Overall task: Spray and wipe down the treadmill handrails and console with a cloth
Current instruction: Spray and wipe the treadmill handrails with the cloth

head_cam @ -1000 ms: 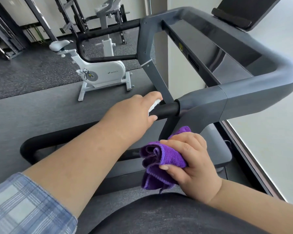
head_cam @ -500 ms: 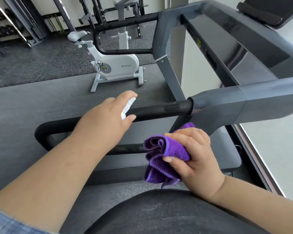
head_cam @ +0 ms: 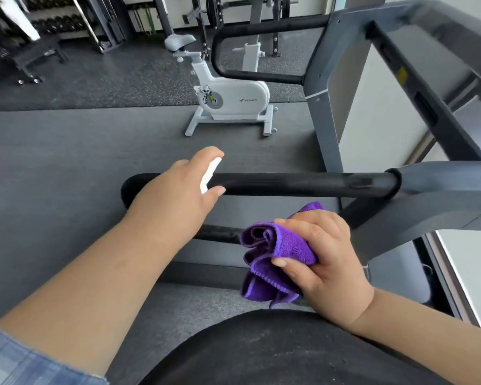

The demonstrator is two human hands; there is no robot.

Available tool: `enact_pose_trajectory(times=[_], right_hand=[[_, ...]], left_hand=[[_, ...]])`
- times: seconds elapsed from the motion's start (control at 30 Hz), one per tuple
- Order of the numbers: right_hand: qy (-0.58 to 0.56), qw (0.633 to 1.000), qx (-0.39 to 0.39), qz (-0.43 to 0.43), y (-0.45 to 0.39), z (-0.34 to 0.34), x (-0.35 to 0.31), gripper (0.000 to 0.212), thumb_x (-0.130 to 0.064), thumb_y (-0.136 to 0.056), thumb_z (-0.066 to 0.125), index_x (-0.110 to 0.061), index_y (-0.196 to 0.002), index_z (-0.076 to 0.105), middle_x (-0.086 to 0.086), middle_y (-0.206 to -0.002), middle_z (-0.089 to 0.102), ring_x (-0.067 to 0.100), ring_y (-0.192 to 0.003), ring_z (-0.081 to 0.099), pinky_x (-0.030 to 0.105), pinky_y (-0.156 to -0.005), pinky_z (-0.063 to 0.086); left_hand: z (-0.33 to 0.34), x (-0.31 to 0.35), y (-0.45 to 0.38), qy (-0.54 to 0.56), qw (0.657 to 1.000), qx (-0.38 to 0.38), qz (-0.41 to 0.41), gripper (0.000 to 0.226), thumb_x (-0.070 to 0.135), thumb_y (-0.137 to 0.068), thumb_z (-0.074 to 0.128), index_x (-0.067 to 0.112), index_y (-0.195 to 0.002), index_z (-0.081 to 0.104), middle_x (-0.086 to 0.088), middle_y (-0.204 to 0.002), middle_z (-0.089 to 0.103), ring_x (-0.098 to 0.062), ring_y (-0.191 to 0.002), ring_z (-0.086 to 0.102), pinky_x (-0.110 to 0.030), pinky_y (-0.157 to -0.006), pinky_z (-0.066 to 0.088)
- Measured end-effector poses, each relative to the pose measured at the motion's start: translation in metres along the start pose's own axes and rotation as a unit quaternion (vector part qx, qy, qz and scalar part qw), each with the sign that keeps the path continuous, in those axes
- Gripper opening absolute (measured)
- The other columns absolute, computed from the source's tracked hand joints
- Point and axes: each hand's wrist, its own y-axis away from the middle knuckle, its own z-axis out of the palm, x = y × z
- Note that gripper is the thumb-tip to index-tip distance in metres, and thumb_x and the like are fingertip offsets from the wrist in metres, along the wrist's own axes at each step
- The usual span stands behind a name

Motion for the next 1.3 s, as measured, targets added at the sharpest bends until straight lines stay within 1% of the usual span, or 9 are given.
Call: enact_pose_trajectory(times=[0.37, 0.53, 0.7, 0.83, 0.93, 1.03, 1.17, 1.23, 1.3], right_hand=[[-0.018, 0.999, -0.037, -0.019, -0.019, 0.057, -0.022, 0.041, -0.057, -0.093, 0.058, -0.032, -0.124, 0.061, -0.008, -0.106, 0.062, 0.019, -0.103, 0.06, 0.054, -0.09, 0.04], [-0.015, 0.999, -0.045, -0.023, -0.023, 0.068, -0.03, 0.04, -0.059, -0.093, 0.056, -0.034, -0.125, 0.06, -0.009, -0.105, 0.062, 0.017, -0.104, 0.059, 0.052, -0.091, 0.04], [-0.007, 0.999, -0.032, -0.03, -0.023, 0.063, -0.032, 0.041, -0.059, -0.094, 0.055, -0.032, -0.124, 0.06, -0.007, -0.104, 0.062, 0.019, -0.101, 0.06, 0.054, -0.089, 0.04], [0.014, 0.999, -0.011, -0.034, -0.023, 0.046, -0.029, 0.041, -0.058, -0.093, 0.056, -0.03, -0.124, 0.06, -0.006, -0.104, 0.062, 0.021, -0.1, 0.061, 0.056, -0.089, 0.04], [0.041, 0.998, 0.032, -0.027, -0.027, 0.021, -0.026, 0.043, -0.059, -0.093, 0.056, -0.03, -0.124, 0.06, -0.005, -0.106, 0.063, 0.022, -0.1, 0.061, 0.055, -0.091, 0.04], [0.075, 0.993, 0.093, -0.02, -0.033, -0.014, -0.018, 0.042, -0.059, -0.094, 0.055, -0.028, -0.122, 0.064, -0.007, -0.109, 0.06, 0.017, -0.104, 0.057, 0.055, -0.093, 0.04], [0.132, 0.976, 0.174, 0.009, -0.039, -0.07, -0.003, 0.045, -0.059, -0.096, 0.052, -0.025, -0.124, 0.062, -0.007, -0.114, 0.057, 0.005, -0.112, 0.047, 0.057, -0.097, 0.04], [0.18, 0.968, 0.167, 0.06, -0.046, -0.093, 0.005, 0.053, -0.064, -0.095, 0.046, -0.025, -0.127, 0.061, -0.007, -0.118, 0.055, 0.011, -0.116, 0.045, 0.055, -0.105, 0.034], [0.275, 0.951, 0.078, 0.119, -0.055, -0.102, 0.014, 0.061, -0.068, -0.092, 0.041, -0.028, -0.135, 0.056, -0.004, -0.126, 0.056, 0.022, -0.122, 0.044, 0.049, -0.11, 0.026]], left_hand=[[-0.024, -0.079, 0.021, 0.005, 0.995, -0.011, -0.097, 0.043, 0.043, -0.098, 0.052, 0.047, -0.135, 0.03, 0.003, -0.115, 0.054, -0.023, -0.088, 0.053, -0.034, -0.07, 0.039], [-0.024, -0.094, 0.018, 0.021, 0.995, -0.014, -0.099, 0.035, 0.042, -0.098, 0.053, 0.043, -0.128, 0.035, 0.003, -0.112, 0.054, -0.021, -0.086, 0.05, -0.033, -0.069, 0.038], [-0.022, -0.092, 0.018, 0.052, 0.994, -0.002, -0.094, 0.046, 0.044, -0.098, 0.052, 0.048, -0.138, 0.028, 0.003, -0.126, 0.054, -0.016, -0.089, 0.045, -0.031, -0.074, 0.036], [-0.019, -0.072, 0.018, 0.066, 0.996, 0.013, -0.064, 0.05, 0.045, -0.098, 0.051, 0.051, -0.14, 0.026, 0.004, -0.13, 0.053, -0.013, -0.089, 0.042, -0.03, -0.075, 0.035], [-0.012, -0.046, 0.016, 0.072, 0.997, 0.025, -0.034, 0.05, 0.048, -0.097, 0.051, 0.052, -0.139, 0.024, 0.006, -0.13, 0.053, -0.013, -0.09, 0.046, -0.031, -0.073, 0.038], [-0.001, -0.016, 0.01, 0.065, 0.998, 0.02, -0.006, 0.052, 0.05, -0.096, 0.05, 0.053, -0.14, 0.022, 0.005, -0.123, 0.053, -0.019, -0.092, 0.056, -0.035, -0.071, 0.046], [0.014, 0.021, 0.005, 0.059, 0.998, 0.021, 0.028, 0.055, 0.05, -0.095, 0.052, 0.052, -0.14, 0.021, 0.006, -0.116, 0.055, -0.021, -0.09, 0.06, -0.038, -0.072, 0.053], [0.021, 0.033, 0.004, 0.069, 0.997, 0.024, 0.03, 0.055, 0.049, -0.094, 0.052, 0.053, -0.14, 0.022, 0.007, -0.12, 0.055, -0.021, -0.095, 0.059, -0.036, -0.074, 0.051], [0.028, 0.041, 0.004, 0.108, 0.994, 0.02, 0.017, 0.054, 0.048, -0.094, 0.053, 0.055, -0.139, 0.024, 0.01, -0.125, 0.054, -0.016, -0.099, 0.056, -0.033, -0.077, 0.045]])
